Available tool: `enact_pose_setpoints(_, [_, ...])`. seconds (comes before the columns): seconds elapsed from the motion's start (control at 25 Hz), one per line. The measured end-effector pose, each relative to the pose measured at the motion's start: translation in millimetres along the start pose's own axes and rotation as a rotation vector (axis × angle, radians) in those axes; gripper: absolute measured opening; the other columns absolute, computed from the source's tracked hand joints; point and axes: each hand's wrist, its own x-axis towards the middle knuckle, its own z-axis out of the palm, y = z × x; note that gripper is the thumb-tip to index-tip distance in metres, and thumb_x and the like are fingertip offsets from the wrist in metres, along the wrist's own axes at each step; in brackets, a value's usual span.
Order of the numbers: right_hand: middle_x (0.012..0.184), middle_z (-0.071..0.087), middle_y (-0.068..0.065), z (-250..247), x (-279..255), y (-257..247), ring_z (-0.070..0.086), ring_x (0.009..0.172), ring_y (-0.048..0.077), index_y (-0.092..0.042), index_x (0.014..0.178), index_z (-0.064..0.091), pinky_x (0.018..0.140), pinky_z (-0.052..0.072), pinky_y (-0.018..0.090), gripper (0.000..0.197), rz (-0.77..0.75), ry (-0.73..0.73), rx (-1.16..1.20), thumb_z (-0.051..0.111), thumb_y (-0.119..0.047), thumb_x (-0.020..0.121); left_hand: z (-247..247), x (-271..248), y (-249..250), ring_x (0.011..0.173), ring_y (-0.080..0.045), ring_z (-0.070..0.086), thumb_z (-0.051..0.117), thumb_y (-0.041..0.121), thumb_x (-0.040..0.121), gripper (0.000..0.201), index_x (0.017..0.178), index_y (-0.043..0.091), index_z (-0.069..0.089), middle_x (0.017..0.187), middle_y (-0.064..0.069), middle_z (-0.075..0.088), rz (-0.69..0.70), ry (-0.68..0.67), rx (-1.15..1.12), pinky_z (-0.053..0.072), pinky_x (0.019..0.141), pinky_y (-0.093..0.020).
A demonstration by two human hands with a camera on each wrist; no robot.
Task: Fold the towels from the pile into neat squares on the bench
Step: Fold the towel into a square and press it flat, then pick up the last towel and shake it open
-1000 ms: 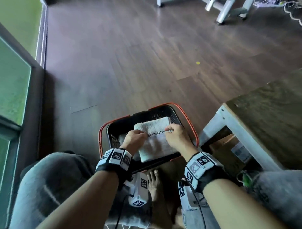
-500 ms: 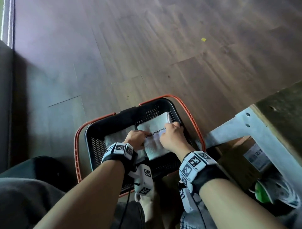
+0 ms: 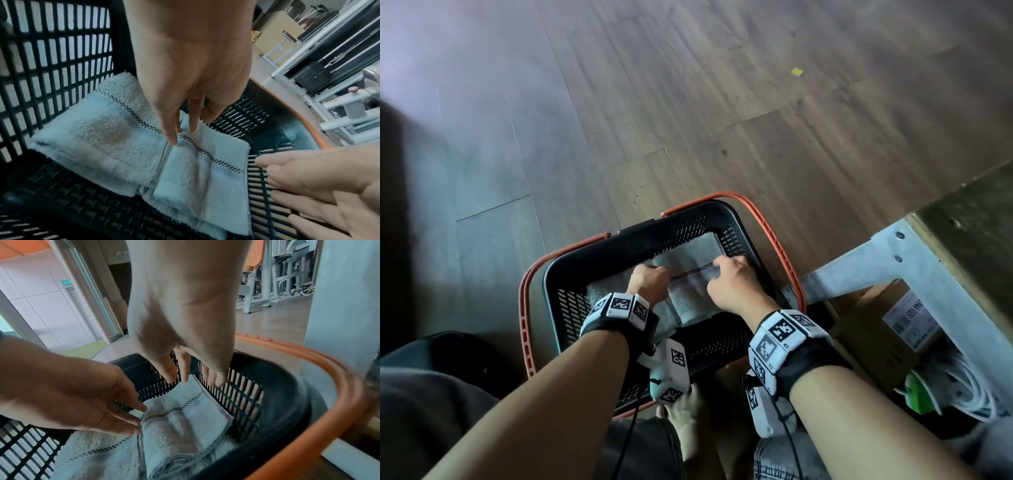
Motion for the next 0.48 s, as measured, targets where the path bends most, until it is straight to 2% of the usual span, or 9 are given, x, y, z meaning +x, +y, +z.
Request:
enact_pose_setpoints(0.12, [0.138,0.039,0.016,-16.4,-22.1,-5.9,0.043,0.125,0.036,-0.02,0.134,0.051,0.107,0.038,0.041,0.046,0.001,0.039,0.006,0.045,-0.018,0.088,-7.5,-32.5,22.1,0.055,-0.023,0.052,0.055,0.009,0.08,0.019,0.061,0.007,0.056,0.053,-0.006,0.048,0.081,-0.025,0.076,0.048,0.061,-0.035])
enact_pose_setpoints(0.2, [0.132,0.047,0.013,-34.2,-43.5,-12.1,0.051,0.117,0.034,-0.025,0.123,0.057,0.101,0.044,0.041,0.036,-0.026,0.105,0.039,0.047,-0.022,0.088,-12.1,-61.6,43.1,0.055,-0.024,0.052,0.056,0.012,0.08,0.022,0.058,0.009,0.056,0.049,-0.002,0.045,0.136,-0.064,0.119,0.047,0.062,-0.036])
enact_pose_setpoints(0.32, [0.119,0.062,0.007,-66.5,-80.9,-22.7,0.06,0.104,0.029,-0.024,0.11,0.06,0.09,0.049,0.034,0.023,-0.078,0.251,0.089,0.051,-0.028,0.089,-18.0,-113.4,77.4,0.059,-0.019,0.054,0.06,0.011,0.085,0.02,0.066,0.015,0.057,0.062,-0.001,0.055,0.294,-0.156,0.206,0.049,0.062,-0.029])
enact_pose_setpoints(0.4, [0.113,0.064,0.006,-86.7,-111.9,-27.6,0.061,0.101,0.029,-0.024,0.108,0.057,0.087,0.05,0.035,0.021,-0.107,0.375,0.14,0.052,-0.03,0.088,-21.4,-155.0,99.4,0.06,-0.014,0.057,0.059,0.012,0.089,0.014,0.075,0.016,0.059,0.074,-0.001,0.059,0.38,-0.213,0.26,0.049,0.052,-0.022])
enact_pose_setpoints(0.48, [0.112,0.062,0.007,-102.7,-136.4,-30.9,0.06,0.102,0.03,-0.023,0.108,0.054,0.089,0.05,0.039,0.022,-0.128,0.495,0.172,0.053,-0.03,0.088,-21.4,-186.7,119.8,0.051,-0.015,0.058,0.056,0.009,0.089,0.012,0.081,0.01,0.065,0.074,-0.007,0.061,0.419,-0.24,0.271,0.044,0.042,-0.021])
